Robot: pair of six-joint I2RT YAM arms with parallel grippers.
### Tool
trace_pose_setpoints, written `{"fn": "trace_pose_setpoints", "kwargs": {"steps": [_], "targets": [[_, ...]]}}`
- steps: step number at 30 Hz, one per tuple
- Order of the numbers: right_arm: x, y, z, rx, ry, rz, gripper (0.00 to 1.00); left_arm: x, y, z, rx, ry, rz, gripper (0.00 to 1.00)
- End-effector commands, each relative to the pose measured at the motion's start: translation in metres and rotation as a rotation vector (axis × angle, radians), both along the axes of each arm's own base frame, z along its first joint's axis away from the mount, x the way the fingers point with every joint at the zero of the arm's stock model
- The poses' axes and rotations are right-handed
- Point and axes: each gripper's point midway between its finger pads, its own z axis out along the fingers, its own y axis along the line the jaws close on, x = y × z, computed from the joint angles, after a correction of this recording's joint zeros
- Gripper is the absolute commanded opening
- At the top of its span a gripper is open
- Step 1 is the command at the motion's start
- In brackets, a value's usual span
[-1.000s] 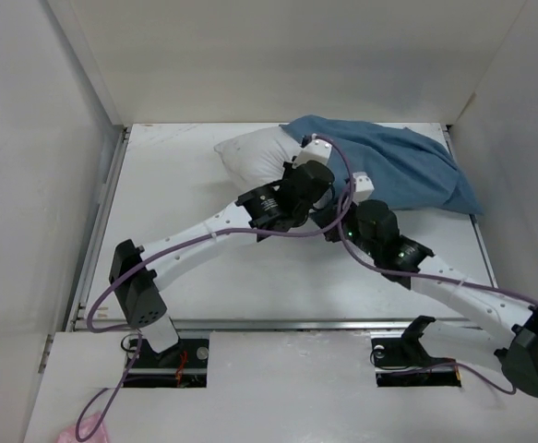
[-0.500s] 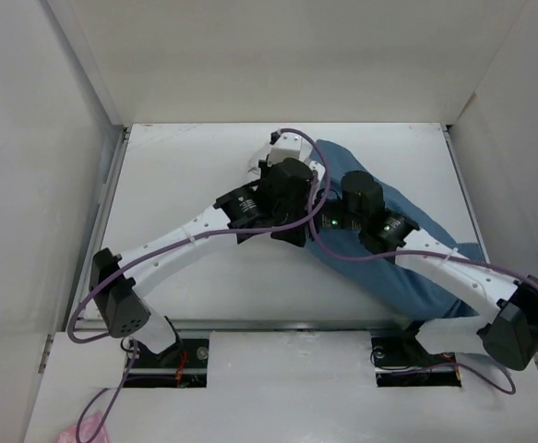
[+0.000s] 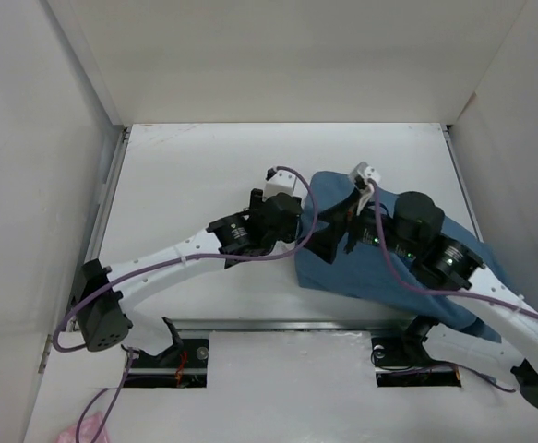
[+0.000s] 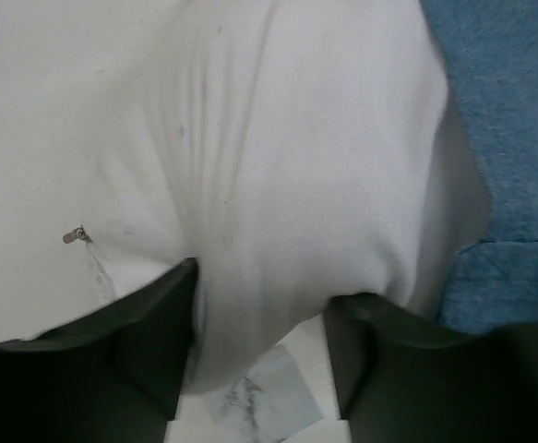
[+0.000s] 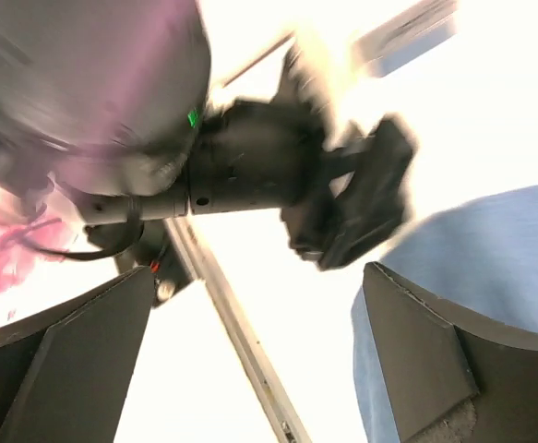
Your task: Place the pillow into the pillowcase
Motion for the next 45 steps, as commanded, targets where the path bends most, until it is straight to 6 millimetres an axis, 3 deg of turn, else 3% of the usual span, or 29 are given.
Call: {"fn": "trace_pose_setpoints", "kwargs": {"steps": [1,3,4,5,6,8,9,11,12,15,19,21,24,25,29,30,32,33,34,37,39,40,41,42,43,45], "targets": [[0.015,-0.036,0.016,0.0,0.037,-0.247,1.0,-0.017,-0.007,0.013,-0.13,0.017,-0.046,0.57],[0.022,-0.054,0.014,0.003,0.088,-0.371,1.0,-0.025,-0.002,0.011,-0.127,0.037,-0.065,0.73],[0.037,-0.073,0.011,-0.013,0.096,-0.513,1.0,-0.028,0.002,0.008,-0.131,0.046,-0.056,0.79],[0.042,-0.086,0.012,-0.015,0.112,-0.596,1.0,-0.032,0.005,0.017,-0.161,0.043,-0.059,1.0],[0.045,-0.099,-0.01,-0.075,0.195,-0.695,1.0,-0.036,0.011,0.015,-0.155,0.055,-0.053,1.0],[0.059,-0.13,-0.024,-0.153,0.224,-0.906,1.0,-0.037,0.024,0.022,-0.17,0.038,-0.014,1.0],[0.059,-0.14,-0.049,-0.266,0.269,-0.968,1.0,-0.043,0.032,0.027,-0.2,0.041,-0.001,1.0],[0.063,-0.154,-0.068,-0.326,0.309,-1.088,1.0,-0.044,0.045,0.037,-0.229,0.016,0.029,1.0],[0.063,-0.156,-0.073,-0.348,0.326,-1.114,1.0,-0.047,0.052,0.053,-0.287,-0.009,0.042,1.0],[0.067,-0.156,-0.112,-0.459,0.412,-1.144,1.0,-0.051,0.07,0.064,-0.346,-0.04,0.093,1.0],[0.075,-0.139,-0.156,-0.559,0.474,-1.087,1.0,-0.032,0.1,0.068,-0.418,-0.111,0.226,1.0],[0.092,-0.114,-0.17,-0.583,0.426,-0.981,1.0,-0.017,0.095,0.059,-0.429,-0.096,0.229,1.0],[0.113,-0.073,-0.181,-0.541,0.37,-0.82,1.0,0.015,0.097,0.014,-0.371,0.014,0.287,1.0],[0.117,-0.062,-0.182,-0.522,0.366,-0.776,1.0,0.031,0.104,-0.016,-0.326,0.085,0.338,0.97],[0.137,-0.037,-0.175,-0.473,0.259,-0.686,1.0,0.043,0.09,-0.068,-0.312,0.265,0.289,0.74],[0.145,-0.029,-0.163,-0.433,0.205,-0.667,1.0,0.045,0.084,-0.088,-0.306,0.317,0.276,0.62],[0.151,-0.025,-0.157,-0.399,0.154,-0.66,1.0,0.046,0.078,-0.1,-0.291,0.343,0.243,0.46],[0.154,-0.023,-0.154,-0.385,0.128,-0.656,1.0,0.048,0.077,-0.103,-0.29,0.344,0.243,0.38],[0.161,-0.014,-0.14,-0.332,0.08,-0.641,1.0,0.049,0.072,-0.1,-0.294,0.335,0.207,0.2],[0.173,0.014,-0.127,-0.276,0.007,-0.55,1.0,0.051,0.064,-0.09,-0.333,0.309,0.159,0.0],[0.177,0.037,-0.124,-0.258,0.006,-0.461,1.0,0.044,0.053,-0.084,-0.357,0.303,0.091,0.0],[0.187,0.052,-0.102,-0.221,-0.027,-0.437,1.0,0.04,0.048,-0.078,-0.366,0.288,0.055,0.0],[0.191,0.061,-0.125,-0.285,0.006,-0.401,1.0,0.037,0.045,-0.074,-0.374,0.277,0.043,0.0],[0.193,0.068,-0.125,-0.292,0.018,-0.379,1.0,0.031,0.043,-0.074,-0.378,0.281,0.026,0.0],[0.199,0.076,-0.112,-0.28,0.002,-0.367,1.0,0.025,0.038,-0.063,-0.401,0.26,-0.005,0.0],[0.198,0.079,-0.116,-0.296,-0.005,-0.341,1.0,0.014,0.031,-0.056,-0.443,0.25,-0.065,0.0]]}}
